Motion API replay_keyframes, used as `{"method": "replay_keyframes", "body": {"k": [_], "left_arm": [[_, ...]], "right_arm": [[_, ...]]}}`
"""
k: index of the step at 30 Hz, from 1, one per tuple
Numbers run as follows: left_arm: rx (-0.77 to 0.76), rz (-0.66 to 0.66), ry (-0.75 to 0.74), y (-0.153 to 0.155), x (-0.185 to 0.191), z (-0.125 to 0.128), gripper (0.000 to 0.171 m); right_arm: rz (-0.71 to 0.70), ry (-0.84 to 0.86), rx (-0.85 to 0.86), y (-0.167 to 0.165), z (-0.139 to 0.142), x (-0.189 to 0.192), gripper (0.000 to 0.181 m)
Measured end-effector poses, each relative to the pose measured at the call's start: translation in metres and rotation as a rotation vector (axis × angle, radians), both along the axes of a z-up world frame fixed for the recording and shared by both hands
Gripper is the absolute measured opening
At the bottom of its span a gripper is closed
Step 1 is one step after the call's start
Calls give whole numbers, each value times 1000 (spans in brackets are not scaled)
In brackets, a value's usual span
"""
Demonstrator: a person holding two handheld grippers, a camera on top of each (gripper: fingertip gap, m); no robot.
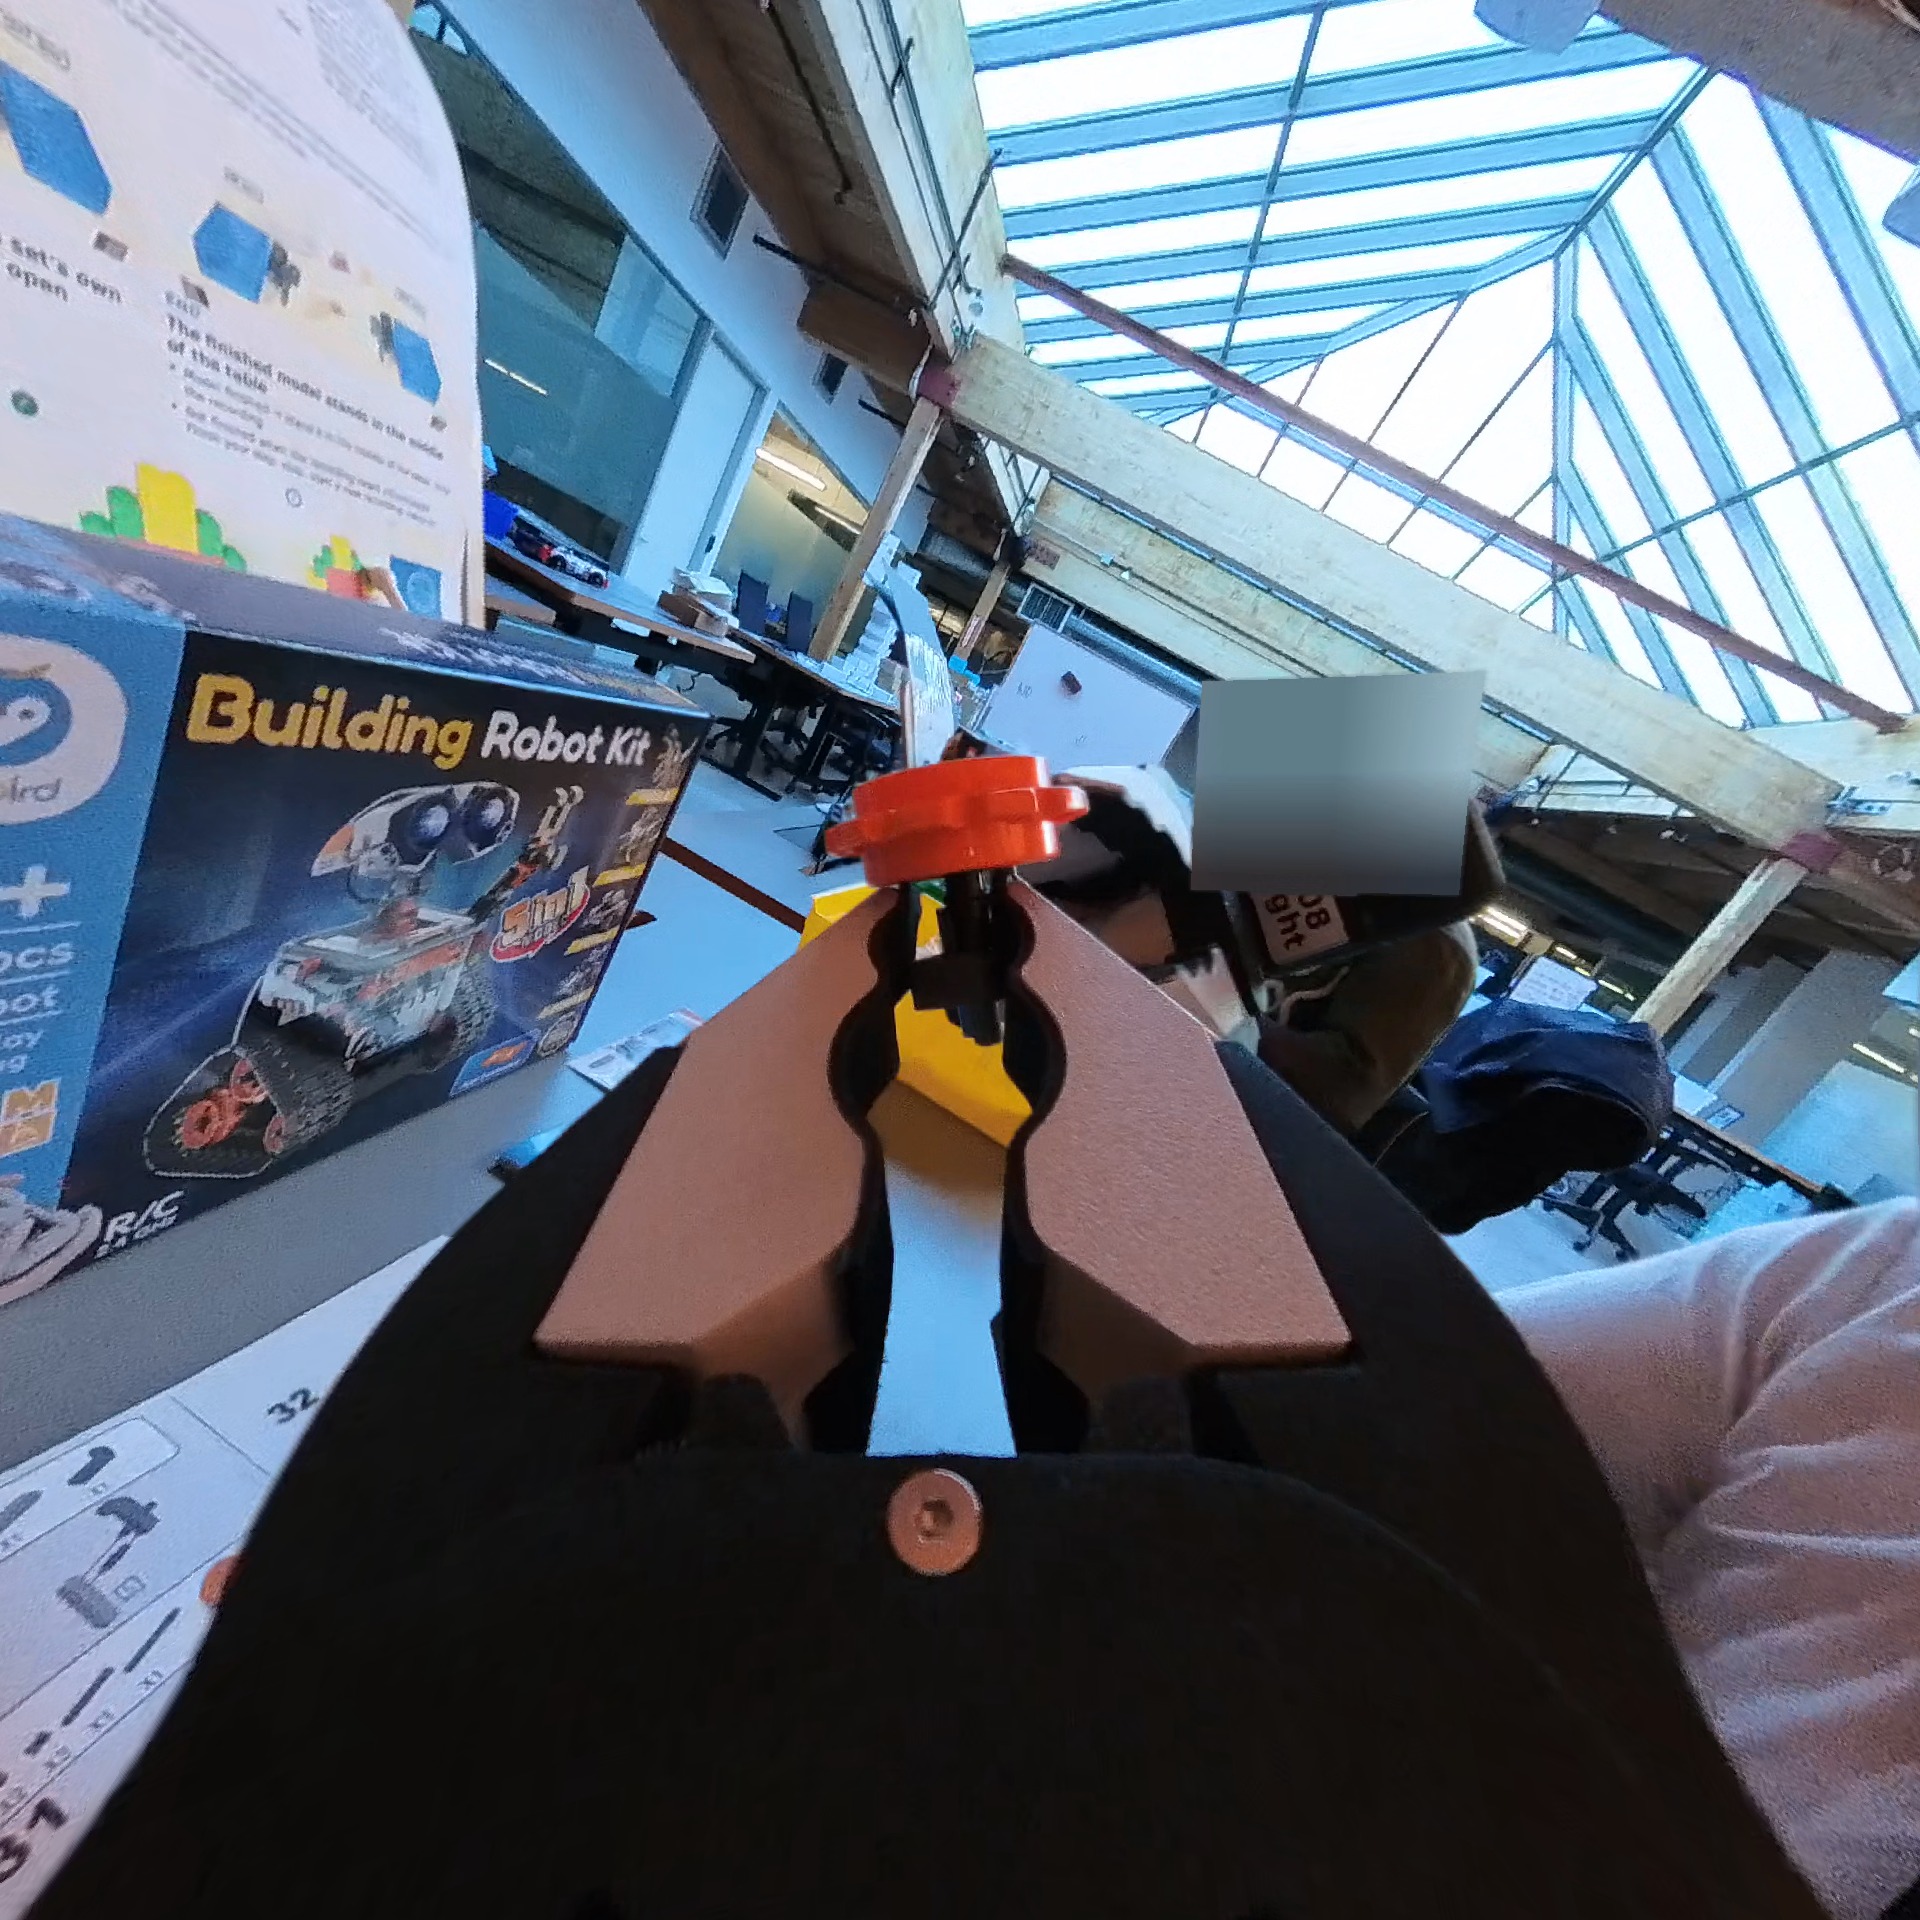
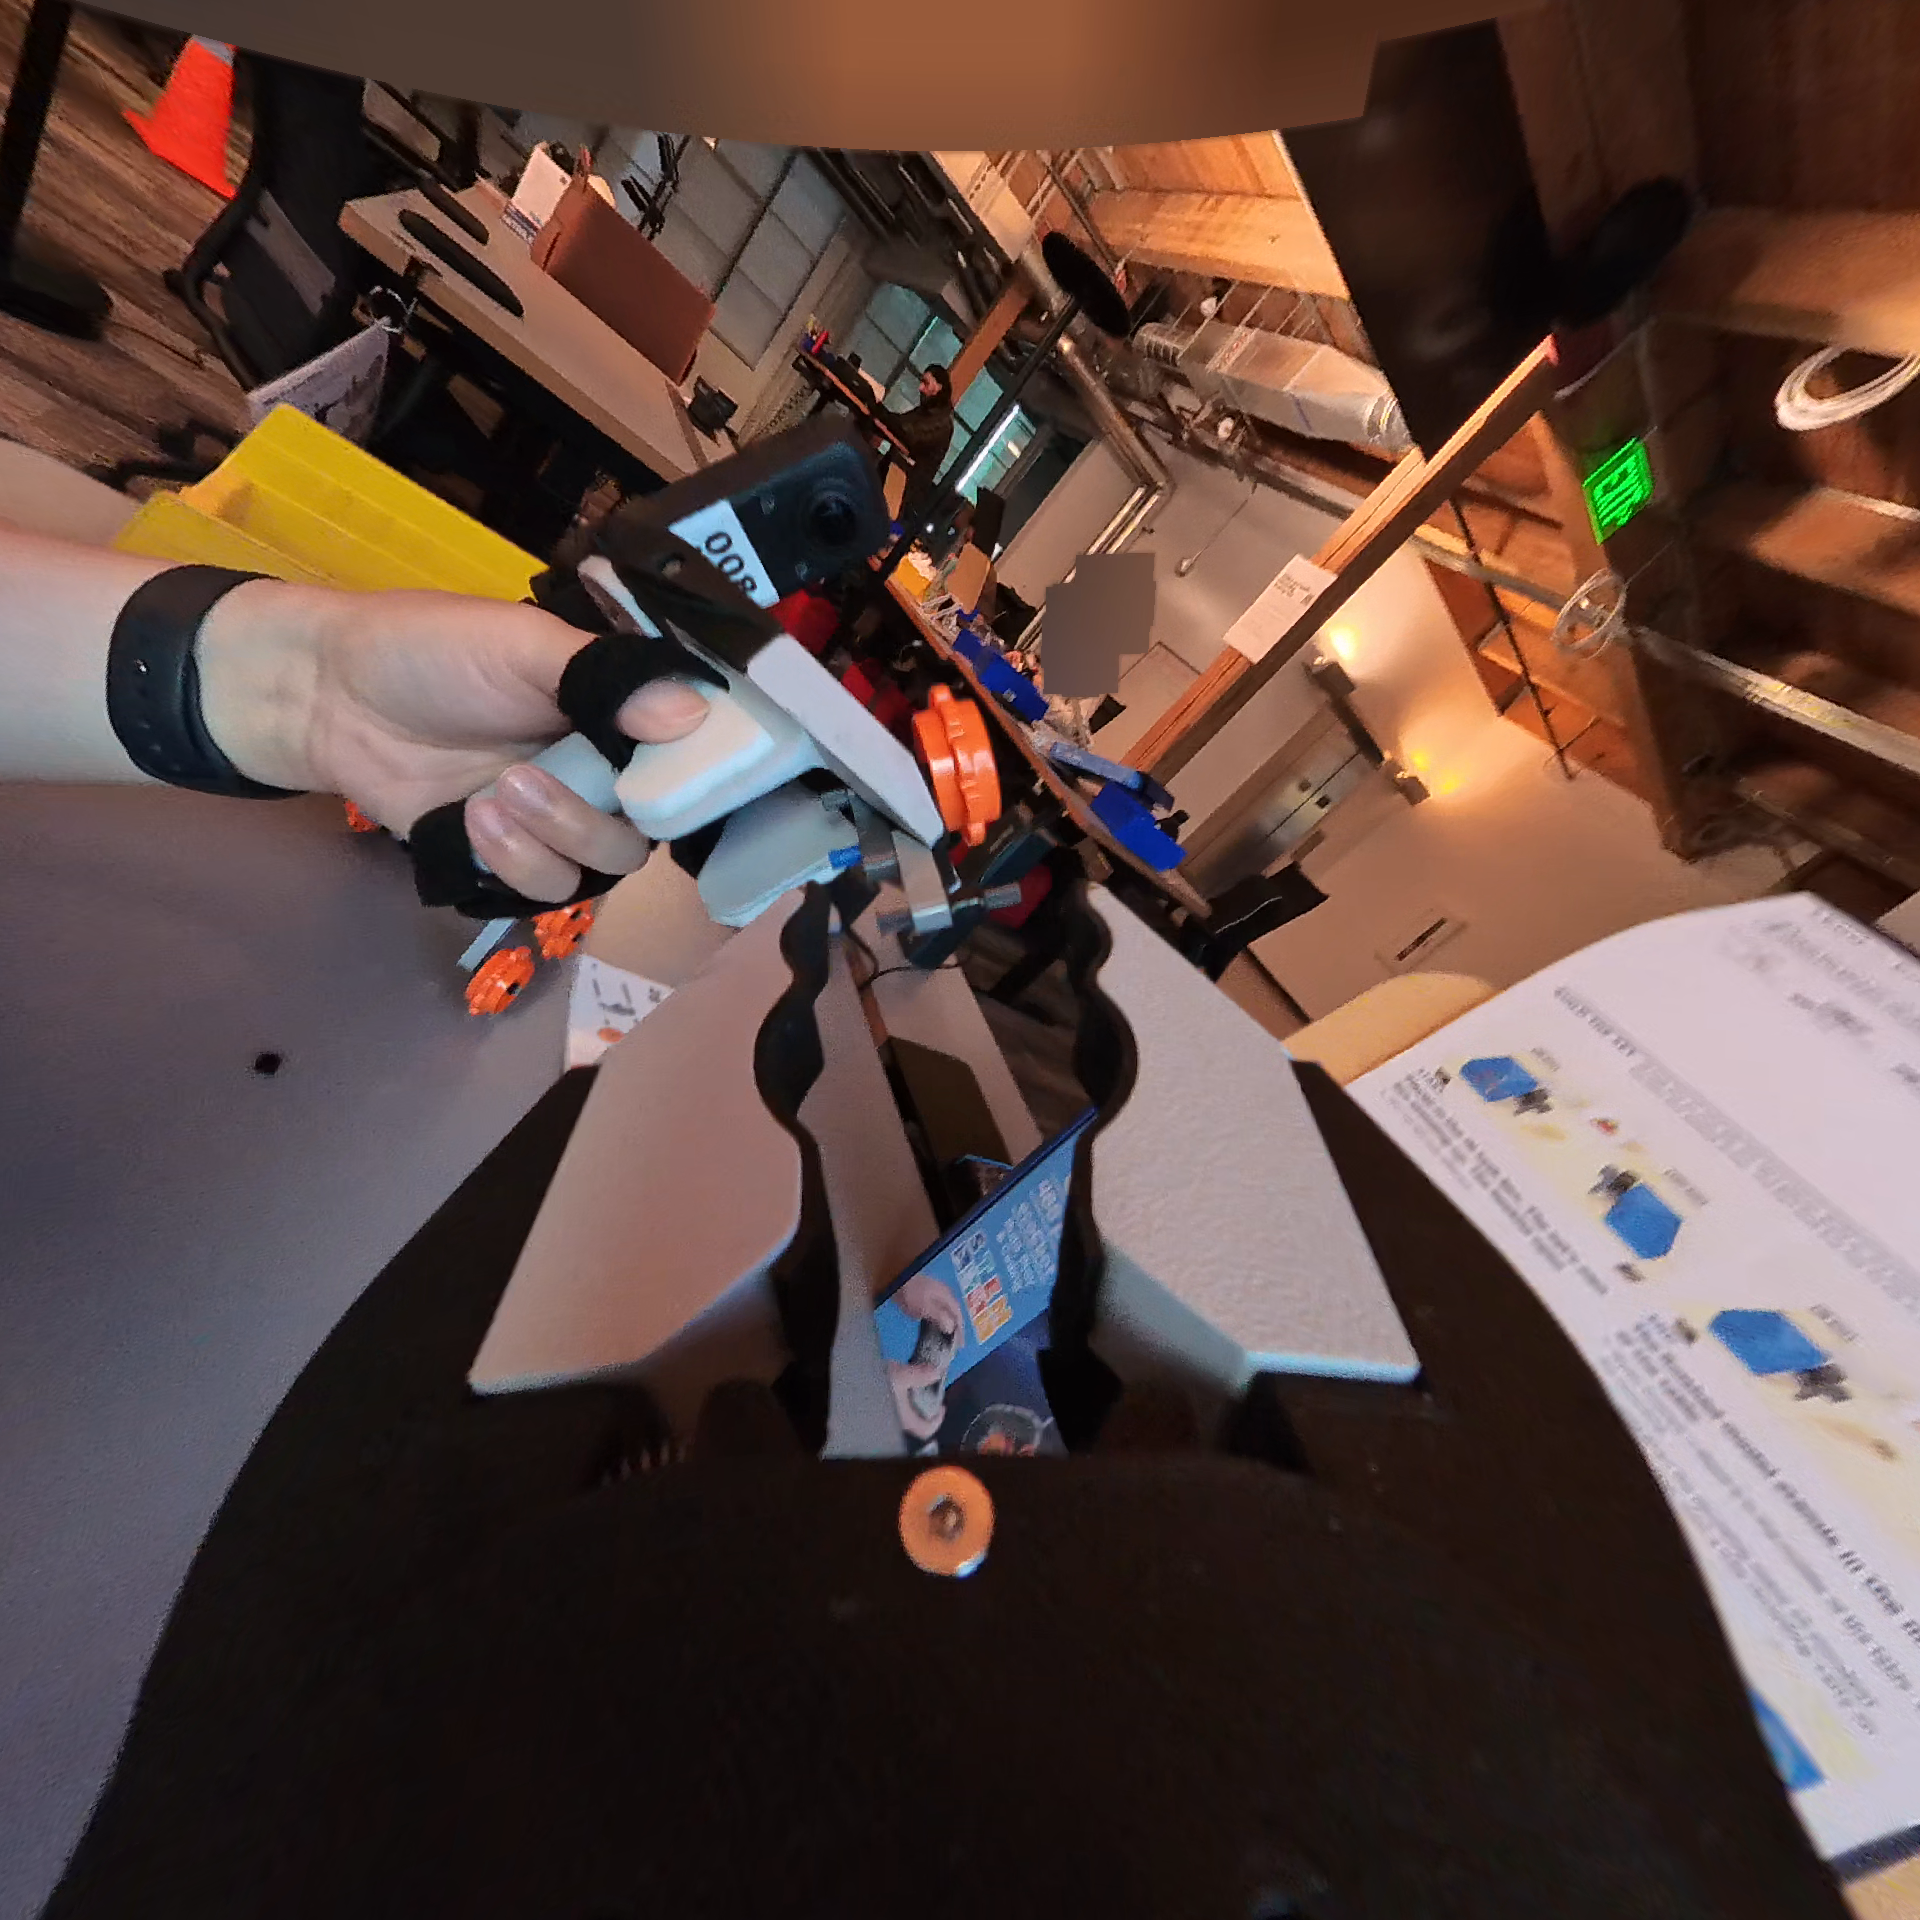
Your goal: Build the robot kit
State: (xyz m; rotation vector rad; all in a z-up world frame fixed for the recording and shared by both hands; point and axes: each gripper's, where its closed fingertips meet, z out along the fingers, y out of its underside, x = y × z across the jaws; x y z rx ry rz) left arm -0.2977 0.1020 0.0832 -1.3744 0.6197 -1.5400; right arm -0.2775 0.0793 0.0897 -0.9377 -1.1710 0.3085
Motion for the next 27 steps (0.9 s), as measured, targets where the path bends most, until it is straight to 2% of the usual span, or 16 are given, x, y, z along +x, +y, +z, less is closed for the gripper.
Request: {"method": "replay_keyframes", "body": {"k": [2, 5, 8, 10, 12, 16, 18, 19, 21, 23, 27], "left_arm": [[11, -24, -24, -2, 1, 1, 11], [19, 28, -109, 2, -9, 15, 12], [14, -58, -93, -21, -9, 33, 11], [98, 9, -36, -33, -11, 38, 11], [142, 67, -30, -38, -13, 45, 11], [136, -12, -67, -40, -21, 68, 12], [146, 3, -77, -36, -27, 63, 12], [141, 50, -81, -27, -30, 59, 12], [97, 46, -55, -19, -30, 50, 12], [68, 58, -76, -10, -34, 46, 12], [51, 76, -49, 3, -39, 40, 11]], "right_arm": [[-23, 8, -83, 11, -11, 6, 46], [-58, 84, -246, 15, -14, 14, 46], [-63, 88, -152, 0, 13, 8, 46], [-60, 90, -101, -14, 26, 2, 46], [-31, 61, -79, -28, 27, -5, 46], [-83, -16, -4, -18, 40, -2, 46], [-100, 2, -31, -12, 38, 4, 49], [-70, 17, -23, -14, 32, 4, 46], [-3, 18, 2, -12, 21, 1, 41], [-29, 34, -106, 7, 9, 4, 45], [14, 127, -269, 31, -5, 3, 46]]}}
